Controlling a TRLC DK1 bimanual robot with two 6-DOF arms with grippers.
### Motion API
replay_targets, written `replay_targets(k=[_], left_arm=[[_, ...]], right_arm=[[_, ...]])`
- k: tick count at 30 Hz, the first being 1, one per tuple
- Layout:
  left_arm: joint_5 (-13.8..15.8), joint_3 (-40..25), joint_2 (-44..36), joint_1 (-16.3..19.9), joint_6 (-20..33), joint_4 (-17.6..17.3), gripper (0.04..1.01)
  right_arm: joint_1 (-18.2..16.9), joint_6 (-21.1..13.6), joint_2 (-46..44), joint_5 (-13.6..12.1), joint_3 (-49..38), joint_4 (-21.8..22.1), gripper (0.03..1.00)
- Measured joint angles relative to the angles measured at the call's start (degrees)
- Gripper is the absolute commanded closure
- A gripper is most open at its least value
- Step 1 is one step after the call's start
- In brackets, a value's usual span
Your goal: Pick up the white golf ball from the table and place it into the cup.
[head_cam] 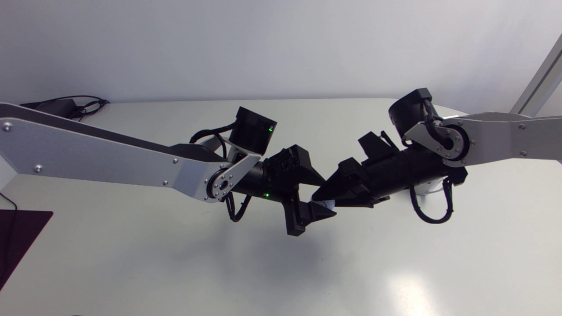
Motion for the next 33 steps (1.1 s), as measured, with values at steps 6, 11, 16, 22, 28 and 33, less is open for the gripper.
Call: replay_targets(k=[6, 11, 16, 22, 28, 33], left_arm=[[-0.79, 0.02, 0.0, 0.35, -0.09, 0.04, 0.049], [-1.09, -0.87, -1.27, 2.4, -0.09, -0.59, 0.049], [-5.95, -3.58, -6.58, 4.85, -0.09, -1.92, 0.049], [-13.42, -4.02, -11.3, 11.28, -1.84, -2.23, 0.049], [-23.67, -5.03, -13.64, 18.78, -5.84, -2.16, 0.049], [-32.79, -7.87, -14.95, 21.75, -9.53, 0.55, 0.049]], right_arm=[[-2.01, 0.0, -0.33, 0.22, -0.15, 0.0, 0.636], [-8.33, -1.01, -0.26, 2.19, 0.0, 0.02, 0.636], [-14.34, -3.96, 0.57, 5.44, 1.88, -0.07, 0.634], [-18.58, -7.23, 0.63, 12.74, 6.58, -0.2, 0.634], [-22.23, -10.88, 0.63, 21.24, 7.63, 2.89, 0.633], [-24.2, -13.77, 0.83, 28.22, 7.08, 10.43, 0.633]])
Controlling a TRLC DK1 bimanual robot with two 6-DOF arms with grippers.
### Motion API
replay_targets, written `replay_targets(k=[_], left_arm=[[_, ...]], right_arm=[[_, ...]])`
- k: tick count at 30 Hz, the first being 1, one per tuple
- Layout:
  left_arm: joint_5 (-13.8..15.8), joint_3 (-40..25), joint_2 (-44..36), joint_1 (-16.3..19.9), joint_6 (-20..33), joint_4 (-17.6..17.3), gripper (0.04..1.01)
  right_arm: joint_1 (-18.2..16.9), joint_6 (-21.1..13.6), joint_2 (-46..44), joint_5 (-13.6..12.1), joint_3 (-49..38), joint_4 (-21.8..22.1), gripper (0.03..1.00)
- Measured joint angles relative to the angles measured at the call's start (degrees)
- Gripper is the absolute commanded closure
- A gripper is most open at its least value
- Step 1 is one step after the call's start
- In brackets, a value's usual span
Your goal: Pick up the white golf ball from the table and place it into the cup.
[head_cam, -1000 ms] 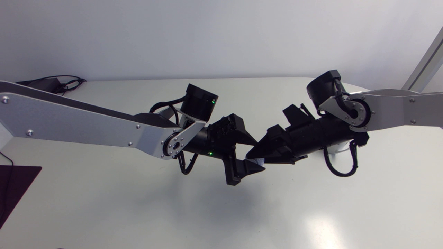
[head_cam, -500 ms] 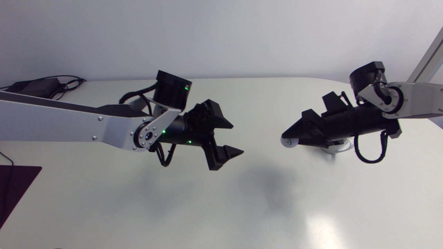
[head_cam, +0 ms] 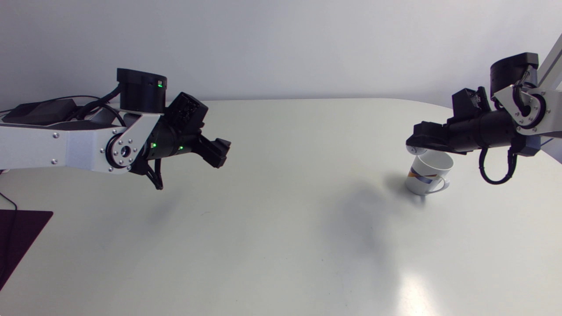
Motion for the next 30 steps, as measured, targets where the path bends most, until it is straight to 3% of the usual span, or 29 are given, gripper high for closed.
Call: replay_targets(k=[5, 8, 12, 22, 30], left_arm=[[-15.65, -3.02, -0.61, 0.35, -4.72, 5.86, 0.049], [-20.55, -5.46, -1.49, 0.68, -7.19, 9.81, 0.049], [-22.75, -11.87, -6.49, 1.64, -8.61, 13.4, 0.049], [-24.52, -23.52, -26.97, 3.3, -9.2, 14.34, 0.049], [-26.62, -33.07, -43.04, 1.33, -7.17, 14.64, 0.049]], right_arm=[[-1.18, -2.67, 1.7, 4.31, -1.01, 5.57, 0.633], [-1.88, -4.07, 3.34, 5.95, -2.21, 8.94, 0.633], [-2.99, -5.42, 5.31, 6.95, -3.34, 11.19, 0.633], [-5.64, -7.08, 6.78, 6.93, -3.78, 13.92, 0.631], [-6.99, -8.59, 6.78, 6.93, -6.75, 17.29, 0.631]])
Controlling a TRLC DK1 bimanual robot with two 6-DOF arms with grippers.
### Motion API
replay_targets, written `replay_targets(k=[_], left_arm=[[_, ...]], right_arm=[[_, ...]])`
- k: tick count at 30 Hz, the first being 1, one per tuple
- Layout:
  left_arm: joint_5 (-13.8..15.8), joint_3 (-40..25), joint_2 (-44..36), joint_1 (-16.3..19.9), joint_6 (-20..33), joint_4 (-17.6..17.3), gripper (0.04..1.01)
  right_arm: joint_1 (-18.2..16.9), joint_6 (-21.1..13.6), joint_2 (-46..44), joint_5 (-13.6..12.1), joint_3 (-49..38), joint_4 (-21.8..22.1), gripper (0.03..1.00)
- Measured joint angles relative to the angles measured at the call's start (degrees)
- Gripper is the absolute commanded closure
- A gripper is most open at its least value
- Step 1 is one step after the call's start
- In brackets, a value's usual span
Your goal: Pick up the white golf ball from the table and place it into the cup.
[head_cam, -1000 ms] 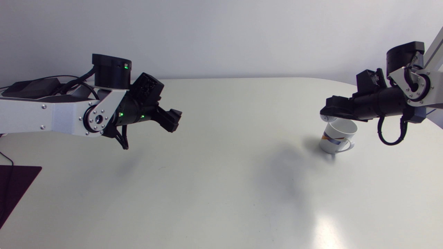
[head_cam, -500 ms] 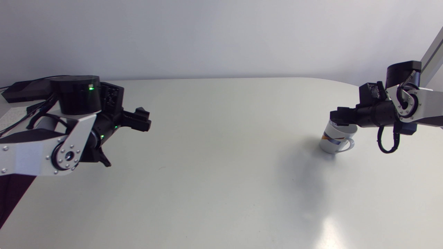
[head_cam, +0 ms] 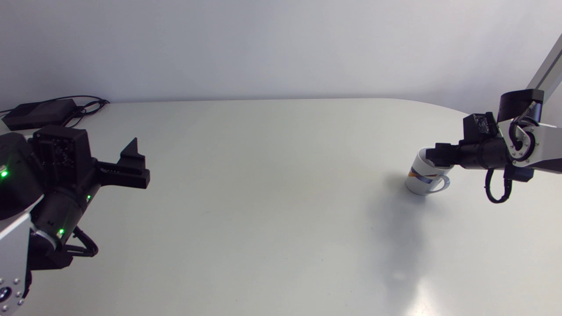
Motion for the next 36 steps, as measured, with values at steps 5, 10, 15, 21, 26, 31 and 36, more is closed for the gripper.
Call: replay_targets(k=[5, 10, 15, 21, 26, 31, 36], left_arm=[[-0.96, -3.93, -8.92, -1.4, 1.86, -0.35, 0.051], [-3.41, -6.64, -19.67, -5.2, 4.96, -2.82, 0.049], [-4.28, -6.95, -26.34, -5.66, 6.47, -7.58, 0.049], [-4.46, -6.97, -34.1, -7.67, 6.93, -14.75, 0.049], [-4.48, -7.08, -39.23, -7.93, 7.58, -19.52, 0.049], [-4.68, -7.19, -43.17, -8.46, 7.65, -24.0, 0.051], [-4.85, -7.61, -47.23, -8.57, 7.65, -27.69, 0.049]], right_arm=[[0.0, -0.92, -0.02, 0.0, -1.09, 2.62, 0.63], [0.04, -1.25, -0.59, 0.17, -2.95, 5.31, 0.63], [0.17, -1.27, -1.42, 0.39, -3.63, 6.75, 0.628], [2.14, -1.51, -2.78, 2.58, -5.49, 11.39, 0.62], [3.48, -2.29, -2.89, 3.69, -6.75, 13.68, 0.616], [3.56, -2.54, -2.89, 4.83, -8.15, 15.06, 0.603], [3.56, -2.58, -2.89, 4.94, -9.46, 16.37, 0.595]])
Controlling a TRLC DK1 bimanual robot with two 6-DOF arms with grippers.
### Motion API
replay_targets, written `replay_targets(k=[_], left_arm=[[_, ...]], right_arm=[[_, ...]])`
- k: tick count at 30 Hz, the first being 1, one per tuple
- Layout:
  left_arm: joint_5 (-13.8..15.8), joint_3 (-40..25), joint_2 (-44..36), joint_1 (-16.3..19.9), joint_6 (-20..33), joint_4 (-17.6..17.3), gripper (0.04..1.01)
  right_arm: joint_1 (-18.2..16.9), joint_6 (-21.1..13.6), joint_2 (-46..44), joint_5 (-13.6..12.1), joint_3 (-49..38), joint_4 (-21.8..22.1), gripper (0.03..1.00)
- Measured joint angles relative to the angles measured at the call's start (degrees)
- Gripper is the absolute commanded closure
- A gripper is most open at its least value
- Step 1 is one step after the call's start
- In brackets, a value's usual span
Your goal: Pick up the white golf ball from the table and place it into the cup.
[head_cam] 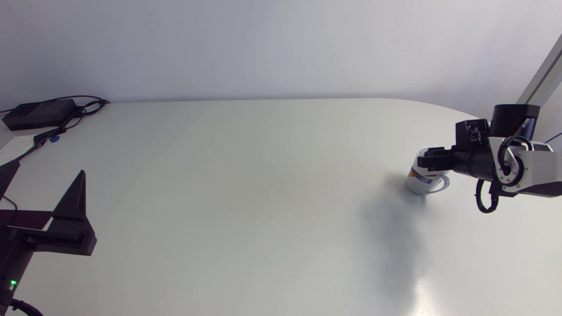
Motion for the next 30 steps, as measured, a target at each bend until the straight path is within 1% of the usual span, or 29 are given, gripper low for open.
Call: replay_targets(k=[7, 10, 15, 17, 19, 20, 23, 24, 26, 30], left_arm=[[-0.04, 0.0, -0.98, 0.0, -0.13, -4.92, 0.049], [-0.72, 0.0, -0.98, 0.0, -1.66, -6.51, 0.049], [-1.99, -0.04, -0.98, 0.0, -3.15, -6.69, 0.051], [-3.26, -0.39, -0.98, 0.0, -3.52, -6.67, 0.051], [-5.01, -1.42, -0.98, 0.0, -3.67, -5.57, 0.051], [-6.14, -2.21, -0.98, 0.0, -3.67, -4.48, 0.051], [-9.18, -4.96, -0.98, 0.0, -2.64, 0.52, 0.051], [-9.94, -5.9, -0.98, 0.0, -1.9, 2.69, 0.051], [-10.56, -6.84, -0.98, 0.0, -1.25, 4.94, 0.051], [-10.73, -8.13, -0.98, 0.0, -0.79, 8.04, 0.051]], right_arm=[[0.0, -0.63, 0.0, 0.24, -0.59, 2.84, 0.592], [0.0, -1.29, 0.02, 0.66, -1.2, 4.09, 0.587], [0.0, -1.73, 0.74, 1.09, -1.31, 5.86, 0.585], [0.0, -1.9, 1.33, 1.09, -1.31, 6.36, 0.585], [0.0, -1.97, 1.99, 1.09, -1.31, 6.89, 0.579], [0.0, -2.12, 2.23, 1.09, -1.31, 6.95, 0.577], [0.0, -2.36, 2.62, 1.09, -1.31, 7.23, 0.575], [0.0, -2.54, 2.71, 1.09, -1.31, 7.34, 0.575], [0.0, -2.56, 2.73, 1.09, -1.31, 7.65, 0.575], [0.0, -2.58, 3.17, 1.09, -1.31, 9.07, 0.57]])
